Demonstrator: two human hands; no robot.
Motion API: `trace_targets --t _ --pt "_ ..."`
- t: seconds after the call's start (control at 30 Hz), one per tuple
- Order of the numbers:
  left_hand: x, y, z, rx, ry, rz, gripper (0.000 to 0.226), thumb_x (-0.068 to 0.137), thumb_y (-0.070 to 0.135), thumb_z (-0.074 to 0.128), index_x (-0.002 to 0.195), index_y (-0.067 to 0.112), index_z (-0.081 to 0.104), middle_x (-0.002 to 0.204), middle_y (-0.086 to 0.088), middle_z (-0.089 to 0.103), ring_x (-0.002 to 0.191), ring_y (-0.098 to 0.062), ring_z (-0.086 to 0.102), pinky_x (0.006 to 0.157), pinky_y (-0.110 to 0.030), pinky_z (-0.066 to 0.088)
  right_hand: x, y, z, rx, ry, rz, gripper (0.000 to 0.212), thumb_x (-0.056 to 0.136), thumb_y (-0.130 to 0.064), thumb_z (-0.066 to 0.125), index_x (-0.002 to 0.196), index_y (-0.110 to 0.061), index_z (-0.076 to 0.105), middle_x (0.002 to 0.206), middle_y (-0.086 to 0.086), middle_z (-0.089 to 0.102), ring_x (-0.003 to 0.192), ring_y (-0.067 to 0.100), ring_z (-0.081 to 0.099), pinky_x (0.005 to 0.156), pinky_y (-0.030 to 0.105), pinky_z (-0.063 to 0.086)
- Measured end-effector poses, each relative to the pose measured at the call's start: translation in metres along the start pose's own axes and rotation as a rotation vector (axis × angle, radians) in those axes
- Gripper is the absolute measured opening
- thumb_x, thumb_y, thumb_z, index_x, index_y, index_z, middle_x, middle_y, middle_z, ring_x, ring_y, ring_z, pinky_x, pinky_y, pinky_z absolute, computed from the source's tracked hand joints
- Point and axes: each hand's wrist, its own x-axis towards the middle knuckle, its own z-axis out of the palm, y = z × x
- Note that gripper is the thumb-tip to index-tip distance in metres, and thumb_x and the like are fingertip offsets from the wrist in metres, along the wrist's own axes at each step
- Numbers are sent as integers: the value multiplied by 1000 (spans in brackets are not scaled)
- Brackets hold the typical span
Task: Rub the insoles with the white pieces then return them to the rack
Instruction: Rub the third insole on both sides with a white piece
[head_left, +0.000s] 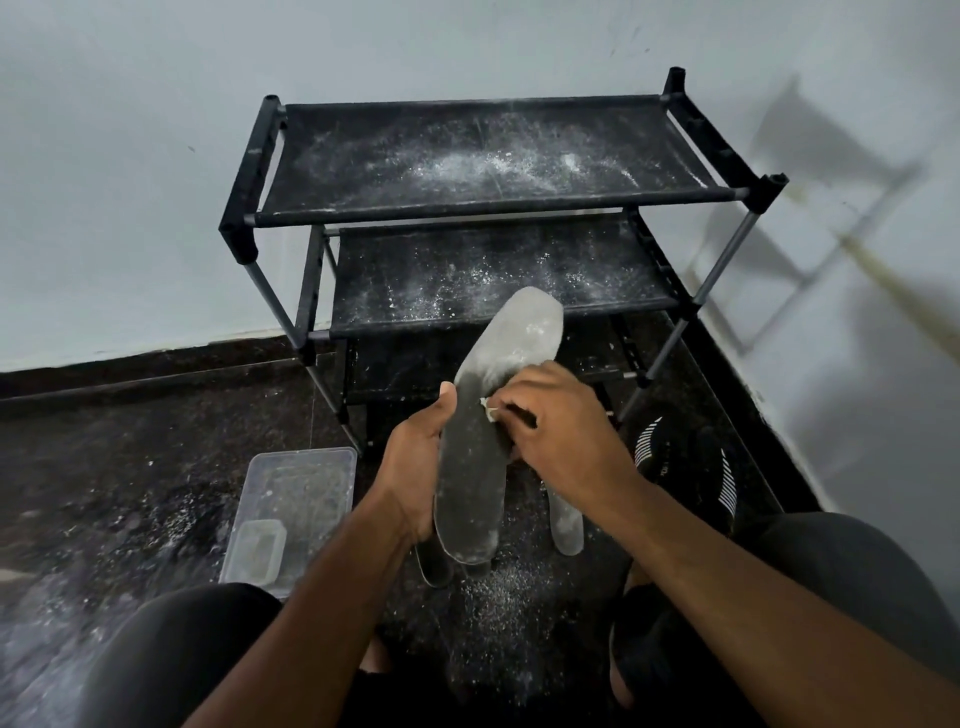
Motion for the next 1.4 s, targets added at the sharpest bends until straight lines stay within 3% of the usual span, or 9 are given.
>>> trace_targets --t 0.17,0.33,0.47,0.6,0.73,0.9,1.07,1.23,1.4 --pt "-6 4 3 51 -57 -15 67 106 52 35 135 -3 60 127 -33 66 109 -41 72 84 -41 62 11 16 -14 5 244 156 8 84 -10 74 89 -16 76 87 -5 69 84 11 58 76 28 50" --pt "-2 7 0 -37 -81 43 62 107 49 41 137 -1 59 135 -27 63 124 -41 62 97 -55 55 2 0 -3 80 86 96 8 85 -7 73 91 -12 76 88 -3 65 81 5 61 67 12 52" --pt "-3 12 1 -3 -110 70 74 105 62 32 139 2 58 119 -21 70 106 -33 70 95 -58 55 2 -2 -3 299 -43 154 4 88 -5 70 90 -6 74 93 1 60 81 10 64 53 19 57" --pt "-3 8 4 57 -76 47 71 105 60 30 131 2 62 111 -19 74 96 -29 74 84 -53 62 3 -3 -2 102 21 135 9 86 -16 74 94 -17 72 91 -9 63 82 5 59 70 20 52" --pt "-1 4 2 91 -47 -6 72 103 62 33 134 3 63 118 -23 71 102 -32 72 84 -48 60 0 -13 1 169 17 72 17 80 -20 79 96 -16 75 90 -5 70 84 9 62 80 30 52" --pt "0 1 0 91 -42 -55 71 102 62 41 130 2 67 119 -25 70 111 -36 69 99 -51 54 -7 -20 12 156 -69 -67 12 86 -2 68 93 -8 76 91 1 64 84 16 62 77 26 50" --pt "-2 -3 6 88 -177 -117 70 105 60 35 121 -1 65 96 -23 68 76 -33 67 72 -44 57 4 -3 -1 16 123 22 13 84 -1 70 92 -10 75 91 2 67 88 18 60 82 30 51" --pt "-1 -3 1 65 -168 -121 66 102 57 44 128 1 67 108 -22 70 101 -33 68 94 -48 53 -6 -22 10 36 54 -70 7 83 -4 69 86 -8 75 86 2 68 86 16 58 82 23 46" --pt "-1 -7 6 86 -253 -115 73 106 62 29 125 3 67 101 -21 70 82 -31 67 71 -43 56 8 -2 -6 32 213 135 8 84 -10 74 91 -13 76 88 -2 66 84 12 60 79 33 54"
